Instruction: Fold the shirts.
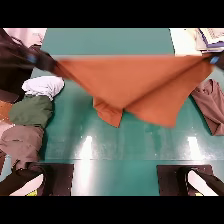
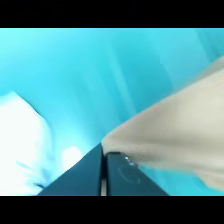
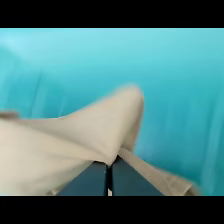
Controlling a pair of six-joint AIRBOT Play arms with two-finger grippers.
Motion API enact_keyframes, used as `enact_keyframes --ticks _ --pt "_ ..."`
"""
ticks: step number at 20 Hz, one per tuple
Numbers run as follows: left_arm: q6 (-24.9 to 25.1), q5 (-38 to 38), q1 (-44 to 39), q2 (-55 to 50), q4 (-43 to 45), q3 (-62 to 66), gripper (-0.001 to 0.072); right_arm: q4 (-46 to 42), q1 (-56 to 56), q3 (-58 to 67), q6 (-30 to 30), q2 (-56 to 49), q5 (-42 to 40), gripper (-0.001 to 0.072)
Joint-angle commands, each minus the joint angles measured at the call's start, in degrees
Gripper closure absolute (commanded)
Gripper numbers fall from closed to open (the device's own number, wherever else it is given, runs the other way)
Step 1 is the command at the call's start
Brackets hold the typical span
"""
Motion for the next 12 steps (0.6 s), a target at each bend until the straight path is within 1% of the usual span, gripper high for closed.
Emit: enact_keyframes --ticks 1,4,7,10,12 --pt "-0.48 -0.57 0.02 9.35 4.15 10.1 0.0677 -0.24 -0.33 10.34 0.02 3.54 0.02 0.0697" --pt "-0.48 -0.83 0.02 13.55 4.09 16.68 0.0677 -0.24 -0.33 17.55 0.02 5.14 1.66 0.0697" --pt "-0.5 -1.36 0.02 15.04 3.37 25.03 0.0677 -1.05 -0.33 24.79 0.02 5.84 4.15 0.0697" --pt "-0.48 -1.62 0.02 15.06 -0.26 34.51 0.0678 -6.67 -0.33 32.11 0.09 5.77 9.09 0.0697" --pt "-0.48 -1.84 0.02 15.06 -3.87 37.77 0.0677 -11.76 -0.33 35.78 1.57 5.42 12.61 0.0697"
